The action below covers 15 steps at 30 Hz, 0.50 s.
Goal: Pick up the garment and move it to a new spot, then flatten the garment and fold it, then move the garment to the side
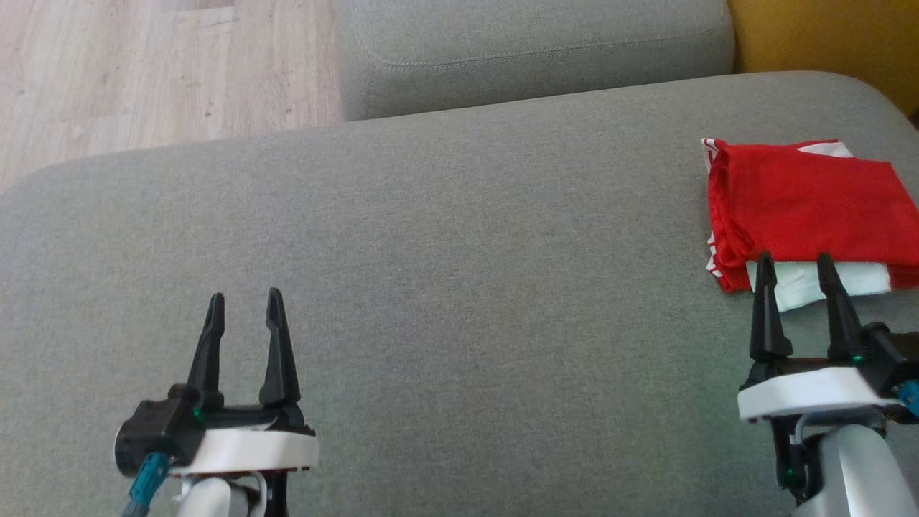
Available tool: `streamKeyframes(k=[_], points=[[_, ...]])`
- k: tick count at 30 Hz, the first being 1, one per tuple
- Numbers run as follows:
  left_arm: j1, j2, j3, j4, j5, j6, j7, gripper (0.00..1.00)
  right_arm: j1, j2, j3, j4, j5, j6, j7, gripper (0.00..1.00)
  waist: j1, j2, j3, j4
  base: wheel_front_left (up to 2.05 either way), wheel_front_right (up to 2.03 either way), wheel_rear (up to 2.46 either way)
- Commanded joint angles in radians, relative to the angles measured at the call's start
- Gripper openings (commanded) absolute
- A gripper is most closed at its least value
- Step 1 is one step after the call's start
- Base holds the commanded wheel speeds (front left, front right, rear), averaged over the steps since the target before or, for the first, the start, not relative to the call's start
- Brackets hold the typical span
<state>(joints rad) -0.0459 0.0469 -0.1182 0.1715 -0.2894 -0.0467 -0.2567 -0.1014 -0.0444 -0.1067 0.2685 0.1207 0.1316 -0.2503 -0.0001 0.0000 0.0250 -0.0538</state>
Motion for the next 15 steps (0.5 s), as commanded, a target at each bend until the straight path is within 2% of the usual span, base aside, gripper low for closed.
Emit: streamKeyframes(k=[1,9,15], points=[[-0.025,0.003,0.032,-0.038,-0.005,0.006,-0.005,1.00,-0.019,-0.006,0.030,-0.038,0.004,-0.001,-0.011,1.00,0.0001,0.0000,0.000,0.000,0.00,0.00,0.00],[-0.022,0.003,0.030,0.003,-0.009,0.038,-0.005,1.00,-0.011,-0.006,0.044,-0.063,0.000,-0.001,-0.011,1.00,0.0001,0.0000,0.002,0.002,0.00,0.00,0.00],[-0.032,0.003,0.030,0.020,-0.031,0.033,-0.005,1.00,-0.008,-0.006,0.049,-0.072,-0.007,-0.001,-0.011,1.00,0.0001,0.0000,0.006,0.000,0.00,0.00,0.00]])
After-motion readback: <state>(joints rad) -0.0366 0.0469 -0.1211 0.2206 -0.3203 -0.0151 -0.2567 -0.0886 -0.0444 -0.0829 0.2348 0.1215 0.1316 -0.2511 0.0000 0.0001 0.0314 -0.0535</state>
